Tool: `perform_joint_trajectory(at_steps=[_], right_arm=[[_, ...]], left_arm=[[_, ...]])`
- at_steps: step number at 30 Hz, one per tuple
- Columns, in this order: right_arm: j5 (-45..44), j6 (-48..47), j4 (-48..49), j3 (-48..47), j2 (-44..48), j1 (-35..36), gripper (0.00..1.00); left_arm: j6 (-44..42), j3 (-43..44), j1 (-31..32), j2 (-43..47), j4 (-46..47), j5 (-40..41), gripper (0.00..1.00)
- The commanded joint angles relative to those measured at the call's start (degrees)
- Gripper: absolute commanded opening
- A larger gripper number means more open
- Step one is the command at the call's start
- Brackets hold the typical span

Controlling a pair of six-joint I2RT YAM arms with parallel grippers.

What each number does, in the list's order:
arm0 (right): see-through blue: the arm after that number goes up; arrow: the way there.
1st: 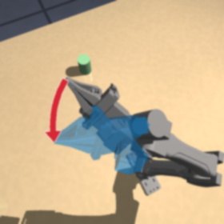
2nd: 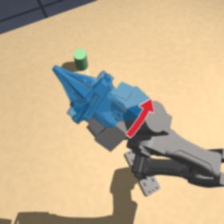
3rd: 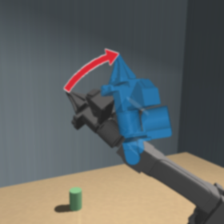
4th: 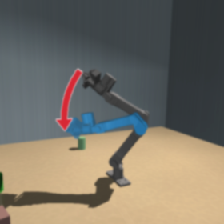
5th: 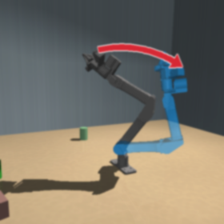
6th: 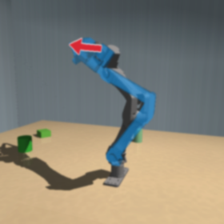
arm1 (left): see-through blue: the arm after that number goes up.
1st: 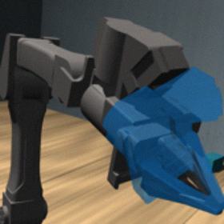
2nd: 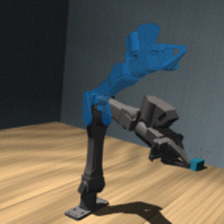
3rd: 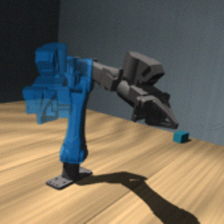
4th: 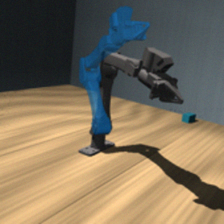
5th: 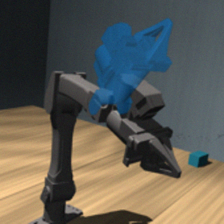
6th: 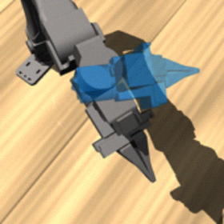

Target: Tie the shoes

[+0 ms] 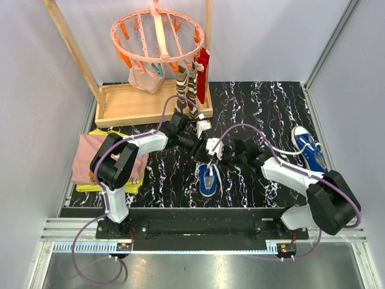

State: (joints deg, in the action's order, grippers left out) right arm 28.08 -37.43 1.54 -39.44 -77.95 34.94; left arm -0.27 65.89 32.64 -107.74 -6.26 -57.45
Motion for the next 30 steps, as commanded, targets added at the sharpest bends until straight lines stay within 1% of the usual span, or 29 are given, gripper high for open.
perform_joint_trajectory(at_steps=[1,2,3,4,7,8,9,10,13,14,15,16,18,19,21,22,24,25,26,30], right_arm=[[1.2,0.3,2.1,0.3,1.9,0.6,0.00],[1.1,0.3,2.1,0.3,1.8,0.6,0.00],[1.0,0.3,2.1,0.3,1.8,0.6,0.00],[0.8,0.3,2.1,0.4,1.8,0.6,0.00],[-0.3,0.3,2.1,0.6,2.0,0.6,0.00],[-0.6,0.4,2.0,0.7,2.2,0.6,0.00],[-0.7,0.4,2.1,0.9,2.4,0.6,0.00],[-0.8,0.3,2.1,0.9,2.5,0.6,0.00],[-0.7,0.6,2.0,1.2,3.2,0.6,0.00],[-0.9,0.7,1.6,1.1,3.6,0.6,0.00],[-1.0,0.9,1.4,1.1,3.9,0.6,0.01],[-1.2,1.0,0.8,1.0,4.2,0.6,0.07],[-1.1,1.4,0.0,0.7,5.2,0.6,0.13],[-1.0,1.8,-0.8,0.5,5.4,0.5,0.22],[-1.1,2.4,-1.2,0.1,6.5,0.6,0.33],[-1.2,3.0,-3.6,0.0,6.9,0.6,0.36],[-1.4,3.1,-4.5,0.2,8.0,0.6,0.47],[-1.4,3.2,-5.6,0.3,8.3,0.6,0.50],[-1.4,3.4,-6.2,0.4,9.1,0.6,0.50],[0.8,6.0,-8.9,0.0,11.6,0.6,0.49]], left_arm=[[2.0,1.5,0.2,-0.1,4.5,-1.9,0.50],[2.1,1.5,0.2,-0.2,4.5,-1.9,0.49],[2.1,1.5,0.2,-0.3,4.5,-1.8,0.43],[2.1,1.5,0.2,-0.3,4.5,-2.0,0.40],[1.0,1.1,0.1,0.0,3.3,-2.3,0.38],[0.6,0.9,0.2,0.2,2.5,-2.5,0.35],[0.6,0.7,0.2,0.3,2.1,-2.5,0.31],[-0.7,0.4,0.1,0.6,2.0,-2.5,0.20],[-0.9,0.0,0.1,1.2,2.1,-2.4,0.02],[-0.5,-0.1,0.1,1.3,2.2,-2.3,0.00],[-0.2,-0.1,0.0,1.5,2.5,-2.3,0.00],[0.1,-0.1,-0.1,1.3,2.7,-2.1,0.00],[0.1,0.2,-0.2,1.3,2.6,-2.1,0.00],[0.1,0.3,-0.3,1.1,2.7,-2.4,0.00],[0.1,0.6,-0.3,1.0,2.5,-2.5,0.00],[0.1,0.6,-0.4,1.0,2.7,-2.5,0.00],[0.1,0.6,-0.3,1.0,2.7,-2.7,0.00],[0.1,0.6,-0.4,0.9,2.7,-2.7,0.00],[0.1,0.6,-0.4,0.9,2.7,-2.6,0.00],[0.1,0.4,-0.4,1.1,2.8,-2.5,0.00]])
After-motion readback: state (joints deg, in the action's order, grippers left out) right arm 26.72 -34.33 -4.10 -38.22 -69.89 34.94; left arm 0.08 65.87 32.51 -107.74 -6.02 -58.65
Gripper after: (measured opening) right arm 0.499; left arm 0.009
